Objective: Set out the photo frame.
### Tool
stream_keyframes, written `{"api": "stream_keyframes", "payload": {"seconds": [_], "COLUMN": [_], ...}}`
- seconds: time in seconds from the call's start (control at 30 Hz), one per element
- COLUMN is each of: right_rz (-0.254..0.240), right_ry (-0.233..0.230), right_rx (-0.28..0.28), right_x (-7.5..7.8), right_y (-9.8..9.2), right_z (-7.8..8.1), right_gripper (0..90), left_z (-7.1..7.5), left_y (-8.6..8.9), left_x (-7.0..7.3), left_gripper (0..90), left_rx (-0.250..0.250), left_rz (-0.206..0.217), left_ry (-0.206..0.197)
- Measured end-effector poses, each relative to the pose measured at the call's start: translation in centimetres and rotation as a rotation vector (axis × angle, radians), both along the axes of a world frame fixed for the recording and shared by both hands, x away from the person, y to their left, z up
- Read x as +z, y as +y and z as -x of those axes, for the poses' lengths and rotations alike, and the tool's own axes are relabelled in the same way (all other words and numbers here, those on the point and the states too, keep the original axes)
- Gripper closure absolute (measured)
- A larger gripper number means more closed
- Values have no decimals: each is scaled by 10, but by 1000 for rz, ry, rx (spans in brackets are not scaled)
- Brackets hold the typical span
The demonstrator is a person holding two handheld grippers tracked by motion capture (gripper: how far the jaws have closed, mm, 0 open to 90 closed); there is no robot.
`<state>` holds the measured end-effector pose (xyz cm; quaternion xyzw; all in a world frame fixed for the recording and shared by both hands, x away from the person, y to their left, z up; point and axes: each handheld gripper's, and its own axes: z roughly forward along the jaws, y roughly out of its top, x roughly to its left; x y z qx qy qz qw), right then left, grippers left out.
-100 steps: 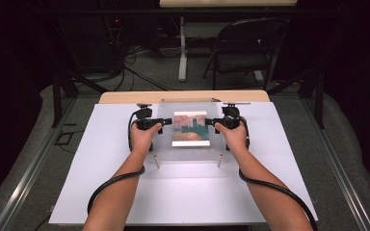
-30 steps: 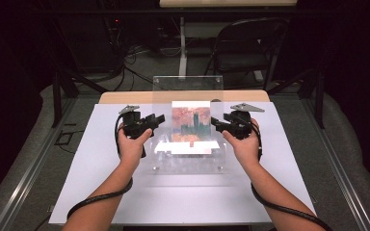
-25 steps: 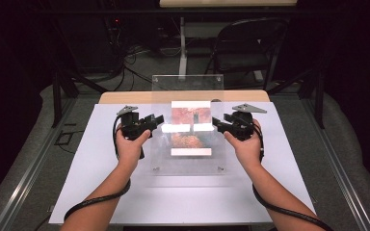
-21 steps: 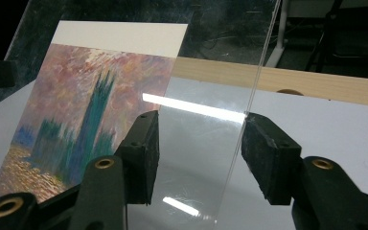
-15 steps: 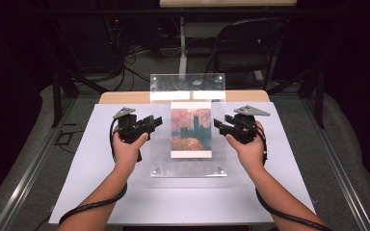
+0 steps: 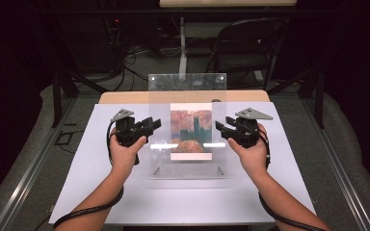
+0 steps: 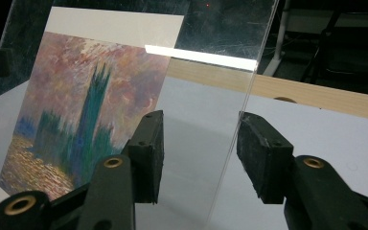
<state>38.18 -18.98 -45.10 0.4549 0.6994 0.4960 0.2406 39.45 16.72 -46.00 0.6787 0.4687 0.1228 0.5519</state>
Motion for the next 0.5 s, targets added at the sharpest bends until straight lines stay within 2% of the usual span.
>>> {"api": "stream_keyframes", "payload": {"seconds": [0.17,0.5], "right_rz": [12,-14], "right_ry": [-8,-7], "right_rx": [7,7], "right_x": [3,6], "right_y": [-1,-3], "right_z": [7,17], "right_gripper": [541,589], "left_z": [6,17], "left_y": [1,5], "left_x": [2,5], "left_gripper": [571,597], "left_rx": [-7,-28], "left_rz": [-6,-3], "left_ry": [-11,-22]}}
